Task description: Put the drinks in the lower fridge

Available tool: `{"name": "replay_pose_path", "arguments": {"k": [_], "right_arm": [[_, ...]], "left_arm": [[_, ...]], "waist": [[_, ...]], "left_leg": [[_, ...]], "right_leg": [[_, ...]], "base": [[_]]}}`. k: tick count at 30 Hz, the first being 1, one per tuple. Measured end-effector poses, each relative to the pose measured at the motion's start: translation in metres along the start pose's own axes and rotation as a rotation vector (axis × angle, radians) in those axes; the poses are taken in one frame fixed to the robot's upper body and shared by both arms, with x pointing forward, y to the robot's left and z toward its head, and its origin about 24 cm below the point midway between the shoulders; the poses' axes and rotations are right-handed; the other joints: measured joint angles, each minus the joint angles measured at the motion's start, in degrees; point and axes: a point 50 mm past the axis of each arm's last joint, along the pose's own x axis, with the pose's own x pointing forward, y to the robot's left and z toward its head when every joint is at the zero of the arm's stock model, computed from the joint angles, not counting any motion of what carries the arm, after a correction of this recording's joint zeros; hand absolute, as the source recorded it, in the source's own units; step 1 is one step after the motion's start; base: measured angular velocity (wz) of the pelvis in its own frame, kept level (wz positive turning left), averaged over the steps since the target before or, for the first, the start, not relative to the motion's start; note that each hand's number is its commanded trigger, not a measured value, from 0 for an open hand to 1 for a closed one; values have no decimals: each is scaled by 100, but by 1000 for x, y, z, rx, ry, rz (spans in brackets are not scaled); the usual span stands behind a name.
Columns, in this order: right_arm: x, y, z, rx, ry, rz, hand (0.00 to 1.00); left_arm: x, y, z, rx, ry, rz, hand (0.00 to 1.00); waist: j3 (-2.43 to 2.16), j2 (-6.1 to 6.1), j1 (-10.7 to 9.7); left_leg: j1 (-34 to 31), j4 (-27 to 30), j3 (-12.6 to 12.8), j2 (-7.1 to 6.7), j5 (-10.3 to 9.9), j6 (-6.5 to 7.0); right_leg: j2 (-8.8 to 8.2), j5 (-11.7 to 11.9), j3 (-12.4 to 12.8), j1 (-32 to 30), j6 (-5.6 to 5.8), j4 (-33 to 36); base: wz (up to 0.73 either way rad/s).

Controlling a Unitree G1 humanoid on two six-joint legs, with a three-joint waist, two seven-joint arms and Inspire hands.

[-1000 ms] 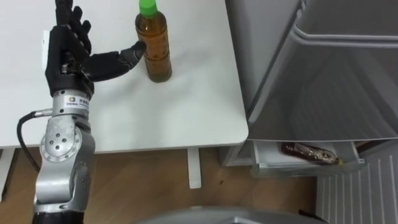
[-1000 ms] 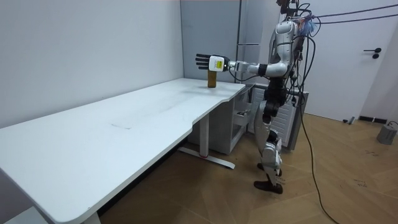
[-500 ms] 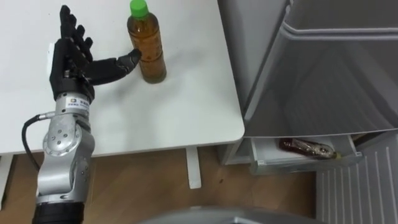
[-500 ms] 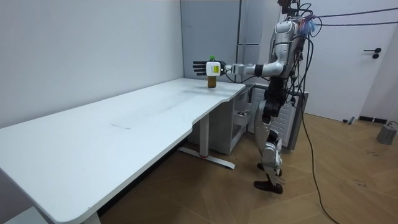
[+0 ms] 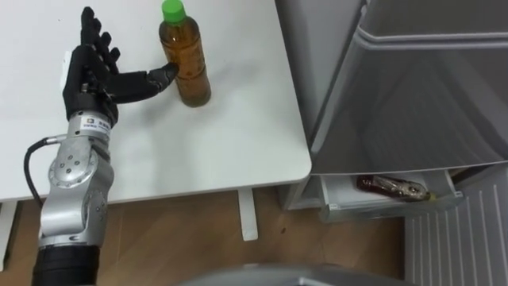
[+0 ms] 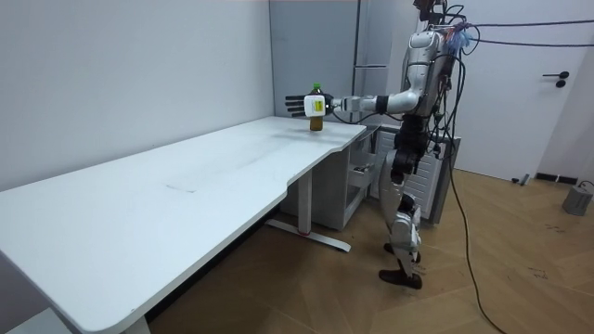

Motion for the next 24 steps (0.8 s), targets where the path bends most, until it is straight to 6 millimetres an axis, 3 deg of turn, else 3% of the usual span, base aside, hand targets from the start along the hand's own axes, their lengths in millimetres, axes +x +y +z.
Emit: {"name": "replay_pose_path", "arguments": {"k": [5, 24], "right_arm": [[0, -5, -1, -4, 11, -11, 0], [-1, -7, -2, -77, 17, 0, 0]], "left_arm": [[3, -2, 4, -2, -13, -10, 0], [7, -4, 8, -3, -24, -43, 0]], "waist": [[11, -23, -15], [-37, -90, -113]], "left_leg": [[-3, 1, -1, 0, 0, 0], [-4, 1, 85, 11, 0, 0]], "right_leg": [[0, 0, -4, -4, 0, 0], [5, 4, 33, -79, -5, 15]], "base": [[0], [-1]]}}
